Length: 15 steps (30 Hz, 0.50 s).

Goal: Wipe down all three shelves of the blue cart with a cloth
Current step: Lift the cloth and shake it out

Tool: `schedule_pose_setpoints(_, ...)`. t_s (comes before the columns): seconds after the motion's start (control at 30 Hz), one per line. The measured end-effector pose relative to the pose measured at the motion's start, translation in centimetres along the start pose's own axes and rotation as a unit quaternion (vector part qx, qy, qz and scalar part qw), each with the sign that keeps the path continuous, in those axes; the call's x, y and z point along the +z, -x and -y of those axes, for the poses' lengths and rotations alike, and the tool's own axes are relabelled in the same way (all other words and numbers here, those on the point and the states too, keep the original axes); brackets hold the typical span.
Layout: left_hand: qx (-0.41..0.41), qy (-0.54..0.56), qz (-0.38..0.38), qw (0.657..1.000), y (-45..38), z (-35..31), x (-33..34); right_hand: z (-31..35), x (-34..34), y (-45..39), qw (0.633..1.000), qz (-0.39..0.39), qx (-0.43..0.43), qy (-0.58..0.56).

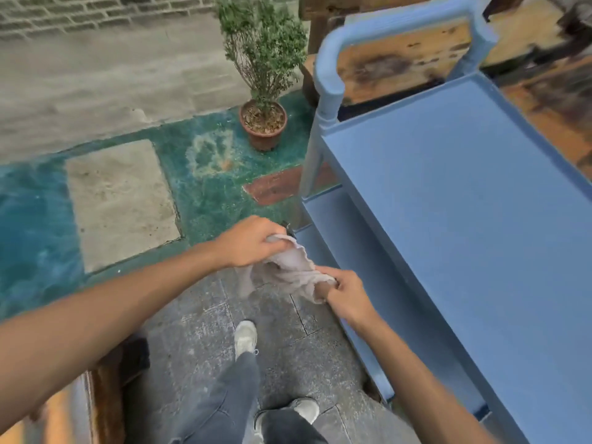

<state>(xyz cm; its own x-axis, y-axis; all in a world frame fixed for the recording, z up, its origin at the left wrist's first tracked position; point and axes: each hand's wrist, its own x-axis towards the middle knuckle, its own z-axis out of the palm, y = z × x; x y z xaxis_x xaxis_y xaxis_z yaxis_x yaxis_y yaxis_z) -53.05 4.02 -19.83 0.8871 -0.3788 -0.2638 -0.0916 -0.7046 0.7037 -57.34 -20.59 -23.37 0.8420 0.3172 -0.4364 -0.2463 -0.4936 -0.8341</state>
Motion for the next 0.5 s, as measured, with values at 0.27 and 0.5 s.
schedule_pose_setpoints(0.27,-0.016,0.116,-0.180,0.977,4.3,-3.9,-11.1,9.5,-5.1,2.6,0.993,-0.091,-0.078,0.013)
schedule_pose_setpoints(0.5,0.021,0.217,-0.273,0.937,5.0,-5.0,-18.3,13.8,-10.2,4.1,0.961,-0.061,-0.073,-0.259)
